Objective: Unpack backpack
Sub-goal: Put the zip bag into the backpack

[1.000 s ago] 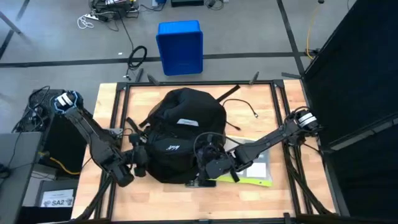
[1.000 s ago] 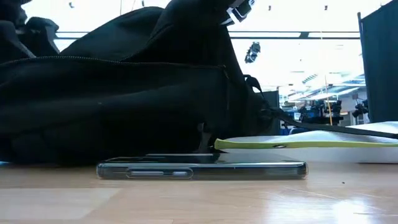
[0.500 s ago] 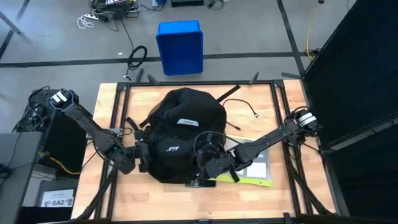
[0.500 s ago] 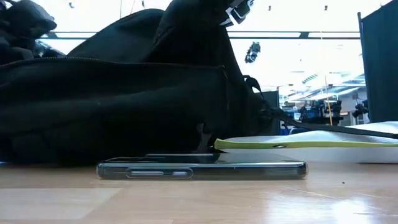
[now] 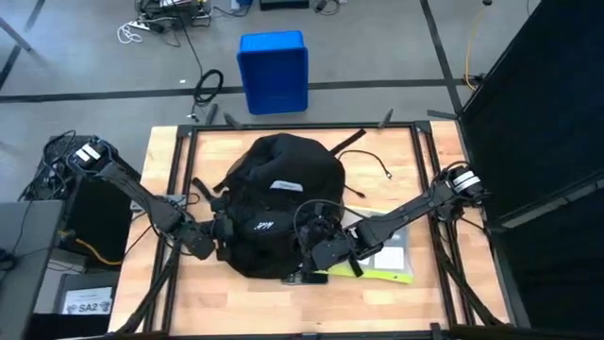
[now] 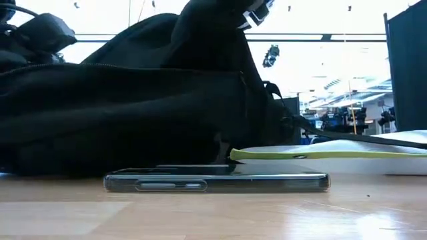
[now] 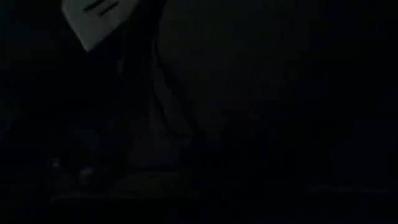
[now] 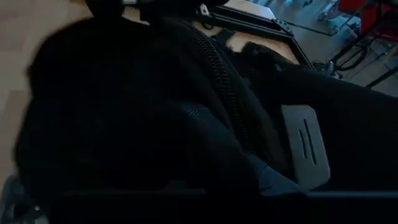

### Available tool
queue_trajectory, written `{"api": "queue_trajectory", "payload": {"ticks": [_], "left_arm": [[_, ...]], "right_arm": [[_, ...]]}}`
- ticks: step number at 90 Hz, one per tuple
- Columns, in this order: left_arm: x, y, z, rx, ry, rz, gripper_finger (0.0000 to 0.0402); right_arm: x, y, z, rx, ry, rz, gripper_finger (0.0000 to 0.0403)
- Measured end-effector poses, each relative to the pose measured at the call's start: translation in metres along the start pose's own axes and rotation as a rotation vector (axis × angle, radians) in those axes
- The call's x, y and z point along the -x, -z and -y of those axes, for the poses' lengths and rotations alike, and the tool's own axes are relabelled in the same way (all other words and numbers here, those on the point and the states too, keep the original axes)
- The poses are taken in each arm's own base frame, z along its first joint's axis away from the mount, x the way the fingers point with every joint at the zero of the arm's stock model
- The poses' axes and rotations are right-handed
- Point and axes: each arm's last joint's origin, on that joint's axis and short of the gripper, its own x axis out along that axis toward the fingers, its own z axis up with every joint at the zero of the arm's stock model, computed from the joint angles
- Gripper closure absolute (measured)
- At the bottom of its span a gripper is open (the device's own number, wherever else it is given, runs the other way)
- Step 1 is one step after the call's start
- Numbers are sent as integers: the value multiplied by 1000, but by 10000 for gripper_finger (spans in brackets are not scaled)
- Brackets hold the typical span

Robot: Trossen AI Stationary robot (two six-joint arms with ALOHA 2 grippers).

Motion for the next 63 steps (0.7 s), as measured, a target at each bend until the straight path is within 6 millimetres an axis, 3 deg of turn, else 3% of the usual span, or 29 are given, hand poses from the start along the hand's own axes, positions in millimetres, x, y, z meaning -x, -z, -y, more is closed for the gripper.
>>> {"api": "queue_trajectory", "payload": {"ticks": [17,42,63], "left_arm": [[11,-28,13,1,80,119,400],[42,-96,50,-99,213,302,401],[50,-122,60,-147,174,328,401]], "right_arm": [[-8,8,14,-31,69,-87,401],[-22,7,28,-84,45,-110,402],[-19,-5,27,-2,12,-14,400]]}}
